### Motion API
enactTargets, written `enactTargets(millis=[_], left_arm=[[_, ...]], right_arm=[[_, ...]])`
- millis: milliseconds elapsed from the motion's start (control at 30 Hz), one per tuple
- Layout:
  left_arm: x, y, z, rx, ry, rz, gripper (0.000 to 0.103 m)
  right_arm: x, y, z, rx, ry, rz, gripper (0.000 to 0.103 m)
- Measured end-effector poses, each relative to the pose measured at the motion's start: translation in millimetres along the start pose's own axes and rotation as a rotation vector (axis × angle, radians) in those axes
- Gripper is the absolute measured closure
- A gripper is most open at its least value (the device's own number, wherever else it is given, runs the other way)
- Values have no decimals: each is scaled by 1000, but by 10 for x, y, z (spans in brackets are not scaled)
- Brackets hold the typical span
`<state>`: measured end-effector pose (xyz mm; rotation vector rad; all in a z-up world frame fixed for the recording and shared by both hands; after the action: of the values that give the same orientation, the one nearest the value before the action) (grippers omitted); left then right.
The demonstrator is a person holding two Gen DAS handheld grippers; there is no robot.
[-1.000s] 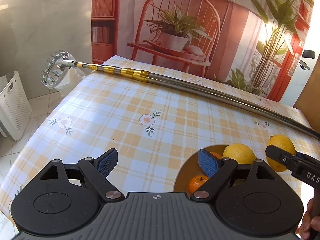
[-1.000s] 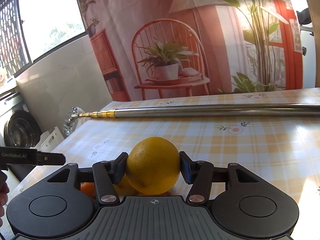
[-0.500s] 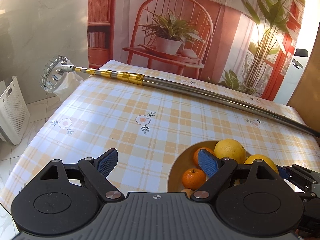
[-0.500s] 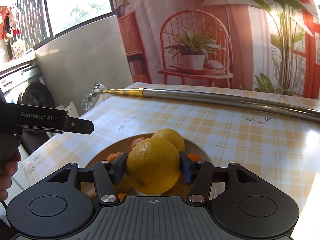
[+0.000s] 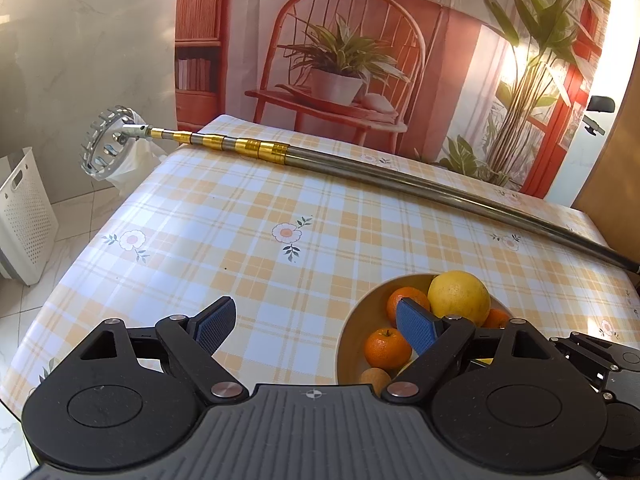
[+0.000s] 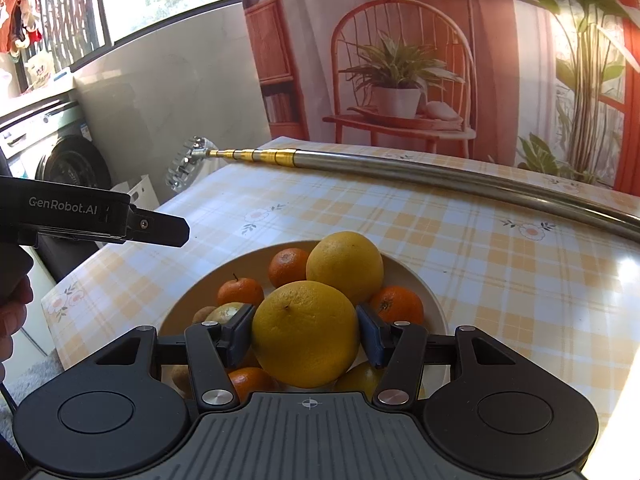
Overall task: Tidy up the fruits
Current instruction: 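Carry the lemon in the right gripper over the fruit plate, then lower the lemon onto the plate and open the right gripper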
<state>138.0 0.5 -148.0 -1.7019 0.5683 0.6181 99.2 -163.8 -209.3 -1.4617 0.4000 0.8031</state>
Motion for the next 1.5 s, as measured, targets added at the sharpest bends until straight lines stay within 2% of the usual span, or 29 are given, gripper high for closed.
enactTargets(millis=[367, 967, 1133, 1300, 1367, 1433, 1467, 1500], left_arm=[[72, 51, -53, 36, 44, 55, 14], [52, 97, -127, 70, 112, 80, 14], [38, 104, -161, 80, 139, 84, 14], [6, 109, -171, 80, 168, 79, 14], [-4, 113, -172, 79, 173, 78, 14], [-20, 116, -170, 76, 183, 76, 14], [-30, 115, -168, 74, 189, 74, 14], [-41, 117, -161, 73, 194, 73, 14]], right_arm=[[8, 11, 2, 1, 3, -1, 52], [-55, -12, -52, 2, 56, -10, 50], [-93, -38, -62, -2, 88, -10, 40], [-152, -96, -75, -11, 127, -13, 24], [-163, -102, -71, -17, 138, -1, 24], [-168, -103, -50, -30, 155, 13, 15], [-178, -104, -37, -37, 160, 14, 6], [-194, -106, -25, -44, 160, 10, 3]])
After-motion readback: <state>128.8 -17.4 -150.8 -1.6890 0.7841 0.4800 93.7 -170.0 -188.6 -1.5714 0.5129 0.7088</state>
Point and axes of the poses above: each gripper's, at about its wrist camera, not at the fingertips, and x roughly the way its jaws point, z to its left, y to its underside, the point moved 3 cm from there along x, roughly the way its jaws point, and after that the axes turned 6 degrees about y, right-handed, at the moved point
